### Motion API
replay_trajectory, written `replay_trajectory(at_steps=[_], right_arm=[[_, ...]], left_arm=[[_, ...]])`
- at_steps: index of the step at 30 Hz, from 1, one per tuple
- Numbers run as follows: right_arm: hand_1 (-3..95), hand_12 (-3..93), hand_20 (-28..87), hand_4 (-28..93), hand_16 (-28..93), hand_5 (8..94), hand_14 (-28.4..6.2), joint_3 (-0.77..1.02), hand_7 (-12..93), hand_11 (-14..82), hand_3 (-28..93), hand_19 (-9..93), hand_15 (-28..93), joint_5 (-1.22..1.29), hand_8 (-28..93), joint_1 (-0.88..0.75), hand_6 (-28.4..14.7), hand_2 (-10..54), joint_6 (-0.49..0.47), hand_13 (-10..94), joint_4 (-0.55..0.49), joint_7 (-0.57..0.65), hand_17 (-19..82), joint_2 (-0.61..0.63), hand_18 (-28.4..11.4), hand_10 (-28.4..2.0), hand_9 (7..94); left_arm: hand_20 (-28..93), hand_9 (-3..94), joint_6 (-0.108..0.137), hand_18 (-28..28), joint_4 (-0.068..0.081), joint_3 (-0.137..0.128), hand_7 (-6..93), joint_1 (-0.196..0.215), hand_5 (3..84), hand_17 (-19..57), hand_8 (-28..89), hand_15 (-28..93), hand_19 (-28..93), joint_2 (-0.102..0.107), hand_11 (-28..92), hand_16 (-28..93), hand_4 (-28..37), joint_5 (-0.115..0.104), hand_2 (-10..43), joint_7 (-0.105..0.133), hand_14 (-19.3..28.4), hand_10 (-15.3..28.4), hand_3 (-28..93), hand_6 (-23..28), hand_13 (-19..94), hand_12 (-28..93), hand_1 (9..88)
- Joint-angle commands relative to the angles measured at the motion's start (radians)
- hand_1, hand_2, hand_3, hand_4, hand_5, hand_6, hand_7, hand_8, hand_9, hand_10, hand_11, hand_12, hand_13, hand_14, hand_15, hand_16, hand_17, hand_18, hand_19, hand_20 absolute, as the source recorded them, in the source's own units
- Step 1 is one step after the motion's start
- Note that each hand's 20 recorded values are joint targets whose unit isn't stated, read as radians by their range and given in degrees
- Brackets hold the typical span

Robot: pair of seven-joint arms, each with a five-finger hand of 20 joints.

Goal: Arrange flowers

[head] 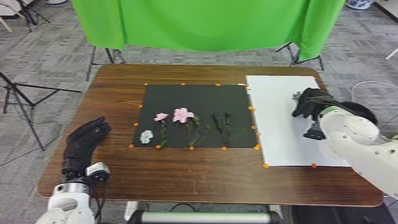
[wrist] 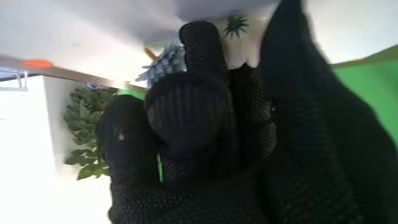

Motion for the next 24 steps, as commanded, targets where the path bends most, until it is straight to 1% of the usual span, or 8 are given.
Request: replay_trajectory(at_steps=[1, 8, 9, 10, 11, 13, 17, 24], right_arm=[[63.3, 27.5, 55, -22, 29, 76.5, -3.4, -0.029, 22, 5.1, 59, 93, 61, 0.027, 2, -0.011, 1.5, -9.0, 0.091, 90, -0.014, -0.014, 61, 0.006, -13.9, -11.2, 86.7], [64.2, 28.1, 56, -20, 30, 78.3, -3.1, 0.049, 21, 4.2, 58, 93, 61, 0.111, 2, 0.007, 0.9, -9.4, 0.174, 91, -0.145, -0.011, 62, 0.01, -13.6, -11.3, 88.3], [64.2, 28.3, 56, -20, 30, 78.4, -3.0, 0.064, 21, 4.2, 58, 93, 61, 0.142, 2, 0.01, 0.9, -9.4, 0.188, 91, -0.169, -0.009, 63, 0.007, -13.6, -11.3, 88.4], [64.1, 28.3, 56, -20, 30, 78.6, -2.9, 0.066, 21, 4.1, 58, 93, 61, 0.17, 3, 0.028, 0.9, -9.4, 0.185, 91, -0.183, -0.014, 63, -0.006, -13.5, -11.3, 88.5], [64.1, 28.3, 56, -20, 30, 78.7, -2.9, 0.06, 21, 4.0, 58, 93, 61, 0.19, 3, 0.048, 0.8, -9.4, 0.189, 91, -0.201, -0.013, 63, -0.015, -13.5, -11.3, 88.6], [64.0, 28.5, 56, -20, 30, 78.9, -2.9, 0.038, 21, 4.0, 59, 93, 61, 0.222, 3, 0.088, 0.8, -9.5, 0.181, 92, -0.224, -0.024, 63, -0.041, -13.6, -11.4, 88.8], [63.8, 28.5, 57, -19, 30, 79.3, -2.8, -0.04, 20, 3.9, 59, 93, 61, 0.305, 3, 0.188, 0.7, -9.5, 0.142, 92, -0.235, -0.036, 63, -0.117, -13.4, -11.4, 89.0], [63.6, 28.6, 57, -19, 30, 79.8, -2.7, -0.189, 20, 3.7, 59, 93, 60, 0.404, 3, 0.315, 0.7, -9.5, 0.082, 92, -0.186, -0.025, 64, -0.258, -13.5, -11.8, 89.1]], left_arm=[[20, 46.1, 0.003, 13.1, 0.0, 0.0, 22.7, 0.014, 51.5, 9.2, -9, 23, 15, -0.007, 24, 0, -13.9, -0.005, -8.4, -0.003, 15.7, 12.5, 70, 1.8, 38, 13, 38.1], [20, 46.1, 0.008, 13.1, -0.004, -0.009, 22.6, 0.02, 51.3, 9.2, -9, 23, 14, 0.005, 24, 0, -13.8, -0.008, -8.3, 0.001, 15.7, 12.5, 70, 1.8, 38, 13, 37.8], [20, 46.1, 0.004, 13.0, -0.001, -0.008, 22.6, 0.013, 51.3, 9.2, -9, 23, 14, 0.007, 24, 0, -13.8, -0.007, -8.2, -0.003, 15.6, 12.5, 70, 1.8, 38, 13, 37.8], [20, 46.1, 0.007, 13.0, -0.005, -0.011, 22.6, 0.02, 51.4, 9.2, -9, 23, 14, 0.007, 24, 0, -13.8, -0.007, -8.2, -0.004, 15.6, 12.5, 70, 1.8, 38, 13, 37.8], [20, 46.2, 0.001, 13.0, 0.001, -0.008, 22.6, 0.011, 51.3, 9.2, -9, 23, 14, 0.008, 24, 0, -13.9, -0.007, -8.2, -0.004, 15.5, 12.5, 70, 1.8, 38, 13, 37.9], [20, 46.2, 0.0, 13.0, 0.0, -0.008, 22.7, 0.01, 51.4, 9.2, -9, 23, 14, 0.009, 24, 0, -13.9, -0.006, -8.2, -0.008, 15.6, 12.5, 70, 1.7, 38, 13, 37.8], [20, 46.2, -0.001, 13.0, 0.001, -0.004, 22.7, 0.005, 51.3, 9.2, -9, 23, 14, 0.015, 24, 0, -13.8, -0.007, -8.1, -0.005, 15.6, 12.6, 70, 1.8, 38, 13, 37.7], [20, 46.1, 0.001, 13.0, 0.003, -0.002, 22.7, -0.003, 51.4, 9.2, -9, 22, 14, 0.016, 24, 0, -13.8, -0.007, -8.0, -0.001, 15.6, 12.5, 70, 1.7, 38, 13, 37.7]])
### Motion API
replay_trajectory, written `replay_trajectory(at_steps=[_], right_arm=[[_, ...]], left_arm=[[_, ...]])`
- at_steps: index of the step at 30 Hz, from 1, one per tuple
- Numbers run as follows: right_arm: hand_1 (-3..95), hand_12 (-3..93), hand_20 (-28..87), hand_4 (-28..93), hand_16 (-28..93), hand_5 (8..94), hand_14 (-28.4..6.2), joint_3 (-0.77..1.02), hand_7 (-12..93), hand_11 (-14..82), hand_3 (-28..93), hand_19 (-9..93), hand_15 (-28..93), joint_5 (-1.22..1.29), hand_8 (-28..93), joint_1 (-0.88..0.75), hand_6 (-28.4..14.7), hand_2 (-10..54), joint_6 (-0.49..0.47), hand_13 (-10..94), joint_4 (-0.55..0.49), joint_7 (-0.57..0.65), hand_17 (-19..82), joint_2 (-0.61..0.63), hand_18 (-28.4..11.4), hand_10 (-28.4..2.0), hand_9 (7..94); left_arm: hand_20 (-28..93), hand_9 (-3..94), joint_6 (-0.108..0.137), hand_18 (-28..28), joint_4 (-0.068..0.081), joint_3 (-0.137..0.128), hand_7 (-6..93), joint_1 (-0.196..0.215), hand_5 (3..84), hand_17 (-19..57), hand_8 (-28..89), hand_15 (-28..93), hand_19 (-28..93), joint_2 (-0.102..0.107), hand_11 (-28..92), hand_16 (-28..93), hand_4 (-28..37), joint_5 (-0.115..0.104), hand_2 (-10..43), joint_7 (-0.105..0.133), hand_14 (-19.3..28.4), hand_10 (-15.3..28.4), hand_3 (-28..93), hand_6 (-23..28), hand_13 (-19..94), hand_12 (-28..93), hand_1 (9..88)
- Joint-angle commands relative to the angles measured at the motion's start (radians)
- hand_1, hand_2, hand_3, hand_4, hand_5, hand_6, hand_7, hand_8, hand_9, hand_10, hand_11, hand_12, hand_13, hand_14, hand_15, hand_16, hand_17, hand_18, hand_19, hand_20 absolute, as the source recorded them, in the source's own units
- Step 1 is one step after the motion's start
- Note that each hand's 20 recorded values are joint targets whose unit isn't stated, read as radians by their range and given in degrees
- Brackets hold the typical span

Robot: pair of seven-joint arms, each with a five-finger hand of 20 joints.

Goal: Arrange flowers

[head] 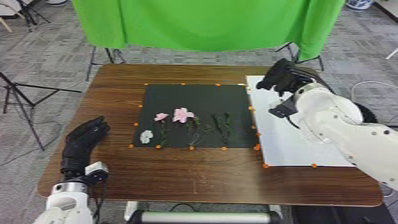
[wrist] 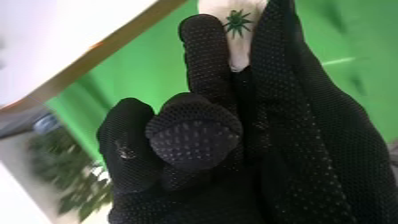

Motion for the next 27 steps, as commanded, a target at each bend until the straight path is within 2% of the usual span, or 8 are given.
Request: replay_trajectory(at_steps=[1, 4, 6, 7, 8, 12, 21, 27], right_arm=[[63.6, 28.6, 57, -19, 30, 79.9, -2.7, -0.113, 19, 3.7, 59, 93, 60, 0.08, 3, 0.128, 0.6, -9.5, -0.068, 92, 0.019, -0.004, 64, -0.197, -13.5, -11.8, 89.2], [63.7, 28.5, 57, -20, 30, 80.2, -2.7, -0.149, 19, 3.6, 59, 93, 60, 0.098, 3, 0.138, 0.6, -9.5, -0.071, 92, 0.033, -0.006, 64, -0.233, -13.5, -11.8, 89.3], [63.6, 28.5, 57, -20, 31, 80.2, -2.6, -0.171, 19, 3.6, 59, 93, 60, 0.105, 4, 0.14, 0.6, -9.5, -0.067, 93, 0.046, -0.004, 64, -0.258, -13.5, -11.9, 89.3], [63.7, 28.4, 57, -20, 31, 80.3, -2.6, -0.173, 19, 3.5, 59, 93, 60, 0.104, 4, 0.136, 0.6, -9.5, -0.072, 93, 0.048, 0.001, 64, -0.264, -13.5, -11.9, 89.3], [63.7, 28.4, 57, -20, 31, 80.3, -2.6, -0.183, 19, 3.5, 59, 93, 60, 0.106, 4, 0.135, 0.6, -9.5, -0.073, 93, 0.055, -0.001, 64, -0.275, -13.5, -11.9, 89.3], [63.6, 28.1, 57, -20, 31, 80.5, -2.7, -0.188, 19, 3.5, 59, 93, 60, 0.11, 4, 0.111, 0.7, -9.5, -0.074, 93, 0.058, 0.009, 64, -0.286, -13.5, -11.8, 89.4], [63.1, 27.3, 56, -20, 31, 80.9, -2.7, -0.195, 18, 3.1, 60, 93, 59, 0.115, 3, 0.073, 0.9, -9.5, -0.082, 93, 0.089, 0.036, 64, -0.302, -13.6, -11.7, 89.7], [62.5, 27.0, 56, -20, 31, 80.9, -2.8, -0.197, 18, 2.9, 61, 93, 59, 0.131, 3, 0.061, 1.2, -9.5, -0.087, 93, 0.103, 0.047, 65, -0.31, -13.7, -11.4, 89.6]], left_arm=[[20, 46.1, 0.0, 13.0, 0.002, 0.001, 22.8, -0.002, 51.4, 9.2, -9, 22, 14, 0.004, 24, 0, -13.7, -0.007, -8.0, 0.003, 15.6, 12.4, 70, 1.8, 38, 13, 37.7], [20, 46.1, -0.001, 13.0, 0.003, 0.001, 22.5, -0.001, 51.2, 9.2, -9, 22, 14, 0.004, 24, 0, -13.6, -0.007, -8.2, 0.006, 15.6, 12.4, 70, 1.7, 38, 13, 37.4], [19, 46.0, 0.013, 12.9, 0.004, 0.007, 22.5, -0.002, 51.2, 9.4, -9, 22, 14, 0.007, 24, 0, -13.7, -0.011, -8.2, 0.021, 15.5, 12.4, 70, 1.7, 38, 13, 37.4], [19, 46.0, 0.017, 12.5, 0.012, 0.014, 22.5, -0.016, 51.3, 9.7, -9, 22, 13, 0.007, 24, 0, -13.7, -0.008, -8.2, 0.026, 15.5, 12.5, 70, 1.7, 38, 13, 37.4], [19, 46.1, 0.036, 11.7, 0.007, 0.016, 22.4, -0.01, 51.3, 10.6, -9, 22, 13, 0.009, 24, 0, -13.8, -0.016, -8.2, 0.043, 15.5, 12.5, 70, 1.7, 39, 13, 37.5], [20, 46.5, 0.082, 9.6, 0.012, 0.035, 23.1, -0.029, 51.5, 16.2, -9, 21, 12, 0.017, 24, -1, -13.9, -0.026, -5.8, 0.084, 13.7, 12.6, 70, 1.7, 42, 13, 44.0], [31, 40.9, 0.153, 9.2, 0.012, 0.049, 26.8, -0.032, 50.4, 25.0, -11, 17, 9, 0.022, 26, -2, -10.9, -0.064, -0.7, 0.132, 10.7, 11.5, 68, 1.6, 39, 11, 60.5], [42, 37.9, 0.162, 9.2, 0.013, 0.052, 27.1, -0.036, 50.0, 30.4, -11, 15, 10, 0.022, 24, -1, -8.6, -0.065, 2.0, 0.134, 10.8, 11.4, 64, 2.4, 39, 12, 67.8]])
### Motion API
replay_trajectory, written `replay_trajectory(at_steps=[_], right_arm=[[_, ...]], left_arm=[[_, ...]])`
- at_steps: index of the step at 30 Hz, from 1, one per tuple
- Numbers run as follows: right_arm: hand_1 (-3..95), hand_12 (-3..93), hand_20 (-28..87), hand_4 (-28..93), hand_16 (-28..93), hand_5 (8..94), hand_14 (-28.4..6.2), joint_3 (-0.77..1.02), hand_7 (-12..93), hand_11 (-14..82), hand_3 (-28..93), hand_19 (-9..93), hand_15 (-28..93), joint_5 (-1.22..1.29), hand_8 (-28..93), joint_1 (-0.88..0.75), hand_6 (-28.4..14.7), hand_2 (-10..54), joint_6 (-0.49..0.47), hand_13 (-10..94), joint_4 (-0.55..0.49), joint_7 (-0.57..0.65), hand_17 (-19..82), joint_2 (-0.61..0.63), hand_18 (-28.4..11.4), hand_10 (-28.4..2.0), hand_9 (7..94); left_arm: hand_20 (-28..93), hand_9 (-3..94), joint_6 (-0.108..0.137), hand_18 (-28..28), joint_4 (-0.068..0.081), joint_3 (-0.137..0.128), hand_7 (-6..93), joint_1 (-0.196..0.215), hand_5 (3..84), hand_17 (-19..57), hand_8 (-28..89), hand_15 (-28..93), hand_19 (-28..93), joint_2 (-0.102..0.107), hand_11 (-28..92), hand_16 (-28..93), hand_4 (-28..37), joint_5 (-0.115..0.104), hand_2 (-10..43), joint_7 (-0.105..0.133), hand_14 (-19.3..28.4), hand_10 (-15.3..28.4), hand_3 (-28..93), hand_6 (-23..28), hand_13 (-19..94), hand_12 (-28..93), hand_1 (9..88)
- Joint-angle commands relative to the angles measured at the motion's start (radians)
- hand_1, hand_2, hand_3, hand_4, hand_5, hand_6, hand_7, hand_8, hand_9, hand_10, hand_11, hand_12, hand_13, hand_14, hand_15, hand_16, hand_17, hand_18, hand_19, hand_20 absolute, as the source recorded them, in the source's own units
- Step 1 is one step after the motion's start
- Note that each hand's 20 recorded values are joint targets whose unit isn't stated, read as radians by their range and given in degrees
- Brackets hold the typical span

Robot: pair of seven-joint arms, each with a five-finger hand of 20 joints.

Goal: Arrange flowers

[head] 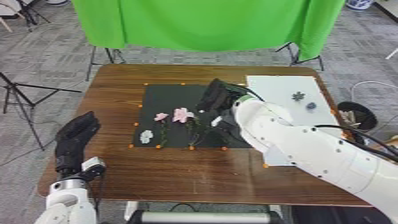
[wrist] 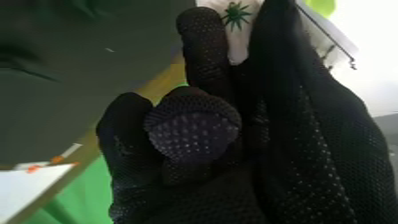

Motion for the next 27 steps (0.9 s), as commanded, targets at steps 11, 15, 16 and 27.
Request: replay_trajectory(at_steps=[11, 15, 16, 27], right_arm=[[59.5, 26.6, 56, -20, 31, 80.5, -3.0, -0.002, 18, 3.6, 63, 93, 59, 0.056, 3, -0.02, 1.8, -9.5, -0.017, 94, 0.019, 0.005, 65, -0.016, -13.9, -11.1, 89.0], [55.8, 23.3, 57, -19, 32, 78.9, -3.5, 0.004, 17, 7.9, 61, 93, 59, 0.066, 4, -0.02, 1.2, -9.5, -0.031, 93, 0.012, -0.003, 64, -0.014, -14.3, -11.9, 86.6], [54.8, 22.4, 57, -20, 32, 77.9, -3.5, 0.007, 17, 9.2, 61, 93, 59, 0.07, 4, -0.02, 0.8, -9.5, -0.035, 93, 0.01, -0.004, 64, -0.013, -14.4, -12.1, 85.8], [43.4, 16.9, 58, -22, 31, 71.0, -3.5, 0.035, 17, 13.7, 70, 93, 59, 0.086, 0, -0.017, 1.2, -9.5, -0.059, 92, -0.009, -0.016, 63, 0.0, -14.7, -13.2, 81.4]], left_arm=[[46, 37.9, 0.019, 10.4, -0.001, 0.007, 29.1, -0.002, 49.9, 29.9, -11, 18, 8, -0.003, 25, 0, -7.5, -0.016, -1.4, 0.006, 11.3, 11.1, 65, 1.9, 40, 12, 62.8], [44, 38.1, 0.012, 10.6, -0.001, 0.006, 29.0, -0.001, 49.7, 28.5, -7, 19, 9, -0.004, 26, -1, -8.2, -0.011, -2.6, -0.003, 11.4, 11.2, 66, 1.7, 40, 11, 61.0], [44, 38.1, 0.008, 10.6, 0.001, 0.004, 29.0, -0.001, 49.6, 28.2, -7, 19, 9, -0.006, 26, -1, -8.1, -0.008, -2.8, -0.006, 11.5, 11.2, 66, 1.6, 40, 11, 60.7], [41, 38.3, -0.012, 10.6, 0.003, 0.002, 28.2, -0.003, 49.7, 26.3, -11, 20, 11, -0.004, 26, -1, -7.9, 0.001, -4.6, -0.023, 11.6, 11.1, 67, 1.3, 39, 11, 58.3]])
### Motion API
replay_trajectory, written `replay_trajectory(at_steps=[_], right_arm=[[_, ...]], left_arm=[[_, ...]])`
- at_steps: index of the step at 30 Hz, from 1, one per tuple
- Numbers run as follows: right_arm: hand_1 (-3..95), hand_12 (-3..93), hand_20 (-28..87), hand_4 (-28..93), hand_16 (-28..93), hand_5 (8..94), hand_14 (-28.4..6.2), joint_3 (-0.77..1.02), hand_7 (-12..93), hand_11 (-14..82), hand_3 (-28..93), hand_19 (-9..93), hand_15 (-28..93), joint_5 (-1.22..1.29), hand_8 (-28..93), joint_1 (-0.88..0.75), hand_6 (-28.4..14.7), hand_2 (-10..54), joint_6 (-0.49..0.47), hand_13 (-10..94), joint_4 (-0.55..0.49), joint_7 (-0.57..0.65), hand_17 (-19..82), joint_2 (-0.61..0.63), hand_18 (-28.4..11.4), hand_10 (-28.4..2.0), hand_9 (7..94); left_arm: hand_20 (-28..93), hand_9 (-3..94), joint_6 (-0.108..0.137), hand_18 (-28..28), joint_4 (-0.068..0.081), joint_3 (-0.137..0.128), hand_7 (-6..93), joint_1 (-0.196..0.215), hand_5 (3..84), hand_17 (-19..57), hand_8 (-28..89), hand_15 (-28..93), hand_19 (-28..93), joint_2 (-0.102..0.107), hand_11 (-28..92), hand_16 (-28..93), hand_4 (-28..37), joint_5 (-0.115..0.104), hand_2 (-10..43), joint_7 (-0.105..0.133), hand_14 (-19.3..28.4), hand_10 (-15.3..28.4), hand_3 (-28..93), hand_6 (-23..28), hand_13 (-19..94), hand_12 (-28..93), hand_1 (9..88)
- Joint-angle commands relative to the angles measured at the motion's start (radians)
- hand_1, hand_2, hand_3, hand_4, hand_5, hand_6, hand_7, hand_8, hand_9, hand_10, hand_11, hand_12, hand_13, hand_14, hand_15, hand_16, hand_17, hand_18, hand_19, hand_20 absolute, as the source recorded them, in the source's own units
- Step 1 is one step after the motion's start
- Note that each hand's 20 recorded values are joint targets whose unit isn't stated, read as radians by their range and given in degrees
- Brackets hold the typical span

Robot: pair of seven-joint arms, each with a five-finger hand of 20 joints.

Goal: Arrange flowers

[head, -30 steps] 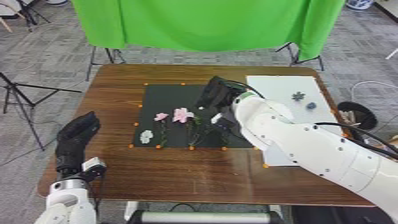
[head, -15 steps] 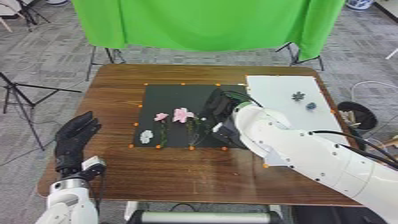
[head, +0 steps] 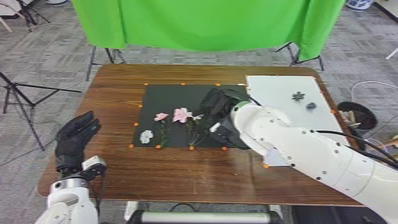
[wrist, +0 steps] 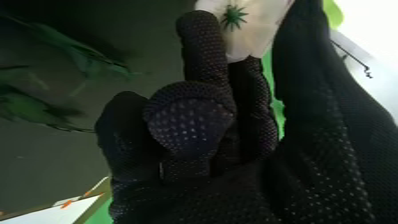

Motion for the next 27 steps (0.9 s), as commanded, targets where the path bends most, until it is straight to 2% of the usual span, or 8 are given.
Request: replay_trajectory(at_steps=[1, 4, 18, 27], right_arm=[[42.2, 16.9, 58, -22, 31, 70.3, -3.5, 0.027, 17, 13.7, 71, 93, 60, 0.006, -3, 0.008, 1.3, -9.5, -0.028, 92, -0.019, -0.01, 63, 0.01, -14.8, -13.3, 81.1], [40.3, 16.8, 59, -21, 31, 68.2, -3.6, 0.033, 17, 13.3, 71, 93, 60, 0.008, -10, 0.006, 1.5, -9.5, -0.044, 92, -0.021, -0.005, 63, 0.015, -14.8, -13.6, 80.2], [33.4, 16.1, 57, -23, 31, 63.4, -4.0, 0.048, 15, 10.4, 75, 93, 57, 0.019, -10, 0.006, 2.3, -9.5, -0.104, 92, -0.016, 0.008, 63, 0.018, -15.0, -15.5, 74.3], [32.2, 16.2, 56, -23, 31, 62.3, -4.2, 0.05, 14, 9.8, 75, 93, 57, 0.02, -10, 0.017, 2.0, -9.5, -0.079, 91, -0.013, -0.003, 62, 0.02, -15.3, -15.9, 71.5]], left_arm=[[40, 38.3, -0.025, 10.6, 0.004, -0.006, 28.3, 0.004, 49.7, 26.1, -12, 20, 11, -0.005, 26, -1, -8.0, 0.009, -4.7, -0.018, 11.6, 11.2, 67, 1.3, 39, 11, 58.2], [40, 38.4, -0.025, 10.6, 0.003, -0.006, 28.2, 0.005, 49.7, 25.8, -12, 20, 11, -0.002, 26, -1, -8.0, 0.01, -4.9, -0.021, 11.7, 11.1, 67, 1.3, 39, 11, 57.8], [37, 38.7, -0.03, 10.8, 0.001, -0.007, 28.4, 0.009, 49.6, 23.9, -12, 21, 13, -0.002, 26, -1, -8.2, 0.014, -5.3, -0.026, 11.8, 11.0, 68, 1.0, 39, 11, 56.9], [35, 38.8, -0.034, 10.8, 0.004, -0.004, 28.3, 0.002, 49.6, 23.4, -12, 20, 13, -0.001, 26, -1, -8.4, 0.013, -5.5, -0.027, 11.7, 10.9, 68, 0.9, 39, 11, 56.6]])
